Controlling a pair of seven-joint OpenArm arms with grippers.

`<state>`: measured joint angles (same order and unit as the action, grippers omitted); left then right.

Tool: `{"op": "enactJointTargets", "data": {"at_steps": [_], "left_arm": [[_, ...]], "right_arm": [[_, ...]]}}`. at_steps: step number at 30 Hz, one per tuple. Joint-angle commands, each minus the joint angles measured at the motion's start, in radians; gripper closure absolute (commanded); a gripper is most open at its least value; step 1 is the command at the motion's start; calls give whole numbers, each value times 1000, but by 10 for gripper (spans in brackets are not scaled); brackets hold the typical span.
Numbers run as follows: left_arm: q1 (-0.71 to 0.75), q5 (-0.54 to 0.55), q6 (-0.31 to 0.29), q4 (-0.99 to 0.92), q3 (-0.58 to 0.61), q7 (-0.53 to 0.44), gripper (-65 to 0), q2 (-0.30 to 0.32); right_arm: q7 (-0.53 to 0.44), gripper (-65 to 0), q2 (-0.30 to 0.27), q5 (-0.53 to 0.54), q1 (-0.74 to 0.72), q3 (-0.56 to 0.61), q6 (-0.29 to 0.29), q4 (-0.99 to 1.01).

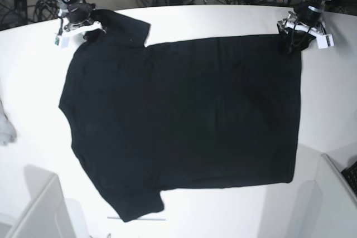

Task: Fold the T-shirt properly
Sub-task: 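Lower both grippers onto the shirt's shoulder corners and grasp them, then lift the shoulder corners and pull them back toward the robot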

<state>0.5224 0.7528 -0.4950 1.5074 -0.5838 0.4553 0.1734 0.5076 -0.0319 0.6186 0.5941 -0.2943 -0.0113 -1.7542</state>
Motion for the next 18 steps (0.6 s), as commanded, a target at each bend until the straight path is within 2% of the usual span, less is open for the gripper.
{"op": "enactJointTargets", "data": {"at_steps": [1, 4, 9, 13, 18], "left_arm": [[11, -16, 11, -1, 2, 41, -405, 4], [5, -16, 51, -3, -2, 41, -247, 4], [-2, -16, 57, -1, -2, 41, -3, 4], [8, -16, 57, 9, -3, 41, 0, 5], [28, -16, 57, 6, 2, 41, 0, 48]], "right_arm": [[53, 0, 0, -15, 16, 2, 9, 3], [53, 0, 0, -15, 16, 2, 9, 3], [52, 0, 0, -15, 13, 2, 9, 3], [49, 0, 0, -15, 16, 0, 9, 1], [44, 0, 2, -15, 37, -23, 9, -22]]}}
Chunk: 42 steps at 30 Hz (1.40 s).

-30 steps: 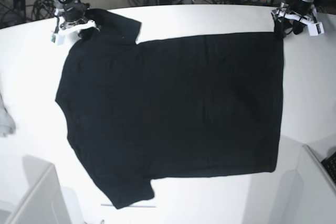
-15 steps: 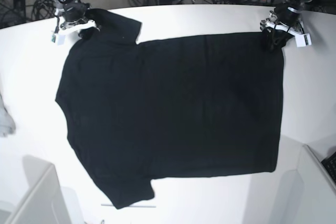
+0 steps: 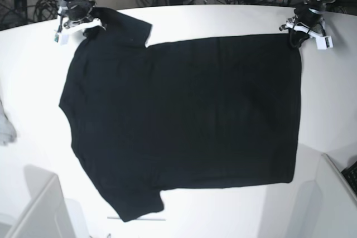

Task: Fold the T-shirt properly
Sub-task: 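Lift the shoulder corners and pull them back toward the robot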

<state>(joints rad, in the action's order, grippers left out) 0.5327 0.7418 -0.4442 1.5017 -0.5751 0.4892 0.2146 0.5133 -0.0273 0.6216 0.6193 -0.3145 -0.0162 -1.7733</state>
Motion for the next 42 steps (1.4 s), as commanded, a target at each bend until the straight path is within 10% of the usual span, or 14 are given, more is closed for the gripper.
{"op": "enactJointTargets", "data": {"at_steps": [1, 21, 30, 42], "left_arm": [[27, -5, 6, 20, -10, 7, 0, 7], [241, -6, 9, 254, -13, 6, 0, 29], [215, -90, 135, 399, 4, 13, 0, 24], [-6, -233, 137, 405, -21, 277, 0, -7]], "right_arm": [[38, 0, -3, -18, 15, -2, 14, -6], [44, 0, 2, -10, 150, 7, 14, -225], [48, 0, -3, -10, 46, 7, 14, -237], [98, 0, -4, -15, -120, 2, 14, -236]]}}
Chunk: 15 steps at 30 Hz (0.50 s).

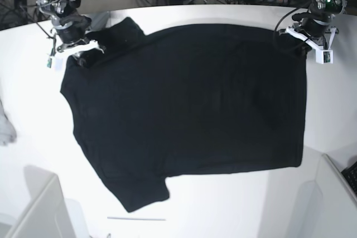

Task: Fold the T-shirt properly
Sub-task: 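Lift the shoulder corners and pull them back toward the robot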

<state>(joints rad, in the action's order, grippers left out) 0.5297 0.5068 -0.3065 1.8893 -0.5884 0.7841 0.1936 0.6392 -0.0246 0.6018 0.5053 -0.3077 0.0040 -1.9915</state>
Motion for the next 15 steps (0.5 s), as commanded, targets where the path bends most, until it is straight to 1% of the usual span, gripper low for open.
{"op": "enactJointTargets", "data": {"at_steps": [1, 4, 10, 13, 15], "left_arm": [[-18, -9, -1, 17, -8, -1, 0, 13], [-59, -20, -1, 17, -8, 28, 0, 13], [-119, -29, 0, 10, -5, 33, 0, 13], [-159, -96, 0, 8, 2, 33, 0, 10], [-187, -152, 0, -1, 2, 33, 0, -12]], "right_arm": [[3, 0, -7, 4, -29, -8, -6, -16], [75, 0, -7, 4, -92, -8, -5, -15], [135, 0, -7, 0, -218, -8, 0, 14], [150, 0, -7, -49, -285, -2, 0, 67], [150, 0, -2, -95, -325, 2, 0, 100]]}}
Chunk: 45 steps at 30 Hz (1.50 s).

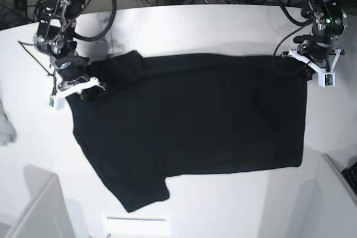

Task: Fold the T-shirt properly
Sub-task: 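Lift the shoulder corners and pull them back toward the robot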

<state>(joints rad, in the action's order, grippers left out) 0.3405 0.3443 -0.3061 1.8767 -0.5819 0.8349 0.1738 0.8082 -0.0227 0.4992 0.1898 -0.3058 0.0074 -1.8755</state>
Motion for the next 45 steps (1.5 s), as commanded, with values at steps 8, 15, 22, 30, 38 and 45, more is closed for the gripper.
{"op": "enactJointTargets", "data": {"at_steps": [8, 15, 22, 30, 38, 45], "left_arm": [[-68, -63, 0, -56, -3, -18, 0, -3], [-110, -63, 0, -107, -3, -18, 0, 0], [-143, -63, 0, -114, -6, -18, 0, 2], [-205, -64, 0, -193, -5, -18, 0, 2], [-245, -98, 0, -237, -5, -18, 0, 2], [-249, -161, 0, -236, -5, -21, 0, -3]], "right_arm": [[-22, 0, -7, -7, -103, 0, -4, 123], [-22, 0, -7, -7, -192, 0, -4, 231], [-25, 0, -7, -9, -273, 1, -4, 330], [-25, 0, -9, -9, -339, 1, -4, 405], [-49, 0, -9, -9, -349, 1, -4, 413], [-59, 0, -9, -9, -349, 1, -4, 445]]}}
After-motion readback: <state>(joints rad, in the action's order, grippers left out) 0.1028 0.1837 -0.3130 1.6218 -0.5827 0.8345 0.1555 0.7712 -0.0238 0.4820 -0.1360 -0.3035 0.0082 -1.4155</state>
